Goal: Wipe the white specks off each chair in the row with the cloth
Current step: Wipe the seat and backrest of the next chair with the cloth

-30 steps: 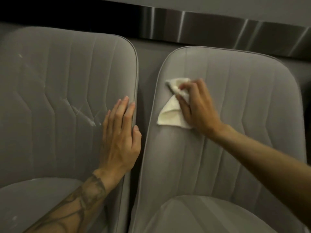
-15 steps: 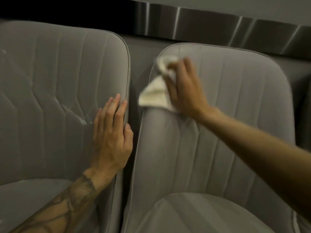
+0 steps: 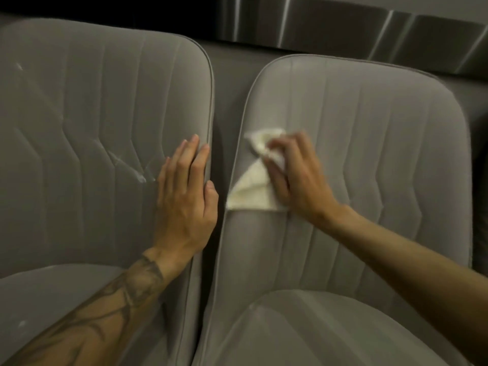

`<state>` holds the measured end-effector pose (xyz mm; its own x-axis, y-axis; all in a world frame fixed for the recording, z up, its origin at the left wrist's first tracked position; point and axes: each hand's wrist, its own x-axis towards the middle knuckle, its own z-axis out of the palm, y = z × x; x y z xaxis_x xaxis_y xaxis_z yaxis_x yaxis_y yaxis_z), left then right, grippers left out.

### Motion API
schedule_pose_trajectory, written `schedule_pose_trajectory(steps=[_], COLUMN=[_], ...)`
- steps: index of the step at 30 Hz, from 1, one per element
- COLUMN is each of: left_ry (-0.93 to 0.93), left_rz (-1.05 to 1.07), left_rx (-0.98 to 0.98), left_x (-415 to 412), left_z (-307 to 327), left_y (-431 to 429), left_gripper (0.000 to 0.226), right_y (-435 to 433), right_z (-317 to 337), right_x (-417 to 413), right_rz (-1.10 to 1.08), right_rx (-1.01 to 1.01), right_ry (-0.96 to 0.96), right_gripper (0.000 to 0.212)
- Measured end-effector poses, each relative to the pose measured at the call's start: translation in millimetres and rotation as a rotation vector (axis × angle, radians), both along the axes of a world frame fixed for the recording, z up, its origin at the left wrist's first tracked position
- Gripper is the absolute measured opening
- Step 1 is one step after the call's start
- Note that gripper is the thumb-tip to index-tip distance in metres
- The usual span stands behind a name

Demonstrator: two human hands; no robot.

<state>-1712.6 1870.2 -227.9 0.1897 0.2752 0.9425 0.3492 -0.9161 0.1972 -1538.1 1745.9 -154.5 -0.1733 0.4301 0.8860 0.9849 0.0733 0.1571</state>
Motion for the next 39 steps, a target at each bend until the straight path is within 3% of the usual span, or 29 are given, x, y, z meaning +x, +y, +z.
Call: schedule_pose_trajectory(steps=[4, 10, 13, 18, 21, 25, 27, 31, 33, 36, 39], left_ry=[-0.004, -0.002, -0.004, -0.01, -0.005, -0.005, -0.006, -0.007, -0.014, -0.024, -0.03], left_rz=[0.01, 0.032, 0.026, 0.019, 0.022, 0.024, 0.019, 0.013, 0.006, 0.002, 0.007], left_rx=[0.005, 0.015, 0.016, 0.016, 0.022, 0.023, 0.02, 0.021, 0.012, 0.015, 0.032], left_x=[0, 0, -1, 0, 0, -1, -1, 0, 0, 2, 2], left_z=[0, 0, 1, 0, -1, 0, 0, 1, 0, -1, -1], left_y=[-1, -3, -3, -1, -1, -3, -3, -1, -1, 0, -1], left_gripper=[0.064, 0.063, 0.063, 0.063, 0.063, 0.063, 0.062, 0.063, 0.063, 0.063, 0.061], right_y=[15, -29, -21, 8, -3, -32, -24, 13, 20, 8, -27], right_z=[9, -102, -74, -13, -67, -145, -126, -26, -4, -59, -151], right_x=[-6, -17, -4, -3, -18, -17, -6, 3, 1, -12, -28], right_rz=[-0.023, 0.086, 0.04, -0.01, 0.048, 0.13, 0.102, -0.03, -0.028, 0.014, 0.103], right_rx=[0.171, -0.117, -0.085, 0.172, 0.1, -0.149, -0.109, 0.201, 0.253, 0.188, -0.071], right_ry=[0.206, 0.116, 0.074, 0.255, 0.207, 0.068, 0.036, 0.228, 0.259, 0.188, 0.151], right_gripper=[0.022, 0.026, 0.028, 0.023, 0.024, 0.03, 0.029, 0.027, 0.025, 0.025, 0.028])
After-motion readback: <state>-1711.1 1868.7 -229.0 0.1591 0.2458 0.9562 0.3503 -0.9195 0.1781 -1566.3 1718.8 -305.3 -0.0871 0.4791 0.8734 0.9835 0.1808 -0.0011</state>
